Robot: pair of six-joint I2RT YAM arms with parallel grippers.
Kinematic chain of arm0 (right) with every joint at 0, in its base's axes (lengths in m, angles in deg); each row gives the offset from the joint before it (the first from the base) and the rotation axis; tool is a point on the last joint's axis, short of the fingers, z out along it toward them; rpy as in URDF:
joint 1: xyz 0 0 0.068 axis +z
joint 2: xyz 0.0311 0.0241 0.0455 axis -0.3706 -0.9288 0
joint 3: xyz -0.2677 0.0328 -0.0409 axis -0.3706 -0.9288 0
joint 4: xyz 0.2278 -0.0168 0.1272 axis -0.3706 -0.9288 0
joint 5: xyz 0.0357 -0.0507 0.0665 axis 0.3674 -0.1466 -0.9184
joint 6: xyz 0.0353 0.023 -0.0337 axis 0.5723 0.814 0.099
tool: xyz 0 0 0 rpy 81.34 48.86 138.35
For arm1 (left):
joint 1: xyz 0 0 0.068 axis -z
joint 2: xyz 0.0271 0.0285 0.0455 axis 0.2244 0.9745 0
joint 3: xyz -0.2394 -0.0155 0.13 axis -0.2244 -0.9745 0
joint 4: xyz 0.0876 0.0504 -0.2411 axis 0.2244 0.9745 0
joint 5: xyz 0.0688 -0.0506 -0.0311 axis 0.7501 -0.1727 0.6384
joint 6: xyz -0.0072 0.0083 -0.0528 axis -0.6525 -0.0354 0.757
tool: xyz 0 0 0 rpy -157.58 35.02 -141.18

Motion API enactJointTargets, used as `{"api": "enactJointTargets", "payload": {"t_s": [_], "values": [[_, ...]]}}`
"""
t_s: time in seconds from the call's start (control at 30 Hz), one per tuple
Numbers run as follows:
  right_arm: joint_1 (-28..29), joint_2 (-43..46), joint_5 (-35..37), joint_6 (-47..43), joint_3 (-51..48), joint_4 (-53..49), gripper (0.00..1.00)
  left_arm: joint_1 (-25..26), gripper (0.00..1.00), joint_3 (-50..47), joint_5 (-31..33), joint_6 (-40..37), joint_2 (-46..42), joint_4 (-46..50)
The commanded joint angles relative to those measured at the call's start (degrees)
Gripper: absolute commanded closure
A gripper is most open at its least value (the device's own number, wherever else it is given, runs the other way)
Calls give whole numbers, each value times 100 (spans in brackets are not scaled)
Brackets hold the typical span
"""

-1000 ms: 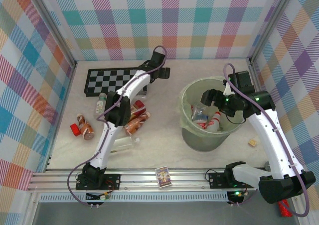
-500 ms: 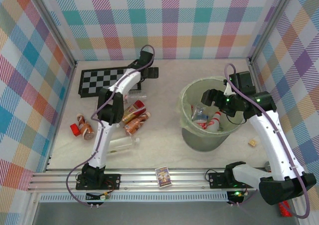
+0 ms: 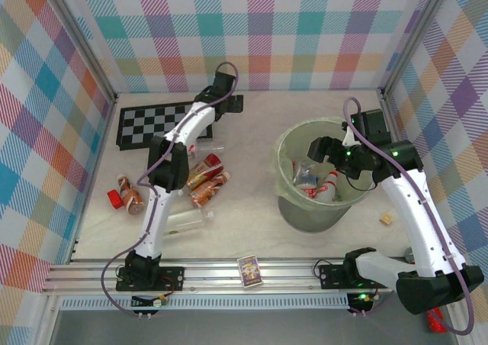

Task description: Put the plastic bottles in the bin

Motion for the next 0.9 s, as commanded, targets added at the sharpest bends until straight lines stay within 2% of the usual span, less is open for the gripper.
{"api": "enactJointTargets", "payload": {"t_s": [0.0, 0.23, 0.3, 0.7, 0.87], "values": [[-24, 55, -73, -107, -35, 58, 12, 133, 7, 528, 140, -30, -22, 158], [-24, 99, -61, -125, -47, 47, 11, 149, 11, 1557, -396, 171, 877, 579], [-24, 114, -113, -106, -130, 107, 11, 151, 12, 1895, -377, 186, 1173, 721], [-26, 222, -116, -90, -337, 177, 11, -27, 14, 1865, -454, 677, 1595, 580], [-24, 230, -113, -87, -414, 214, 11, -151, 15, 1867, -694, 1015, 1778, 427]]}}
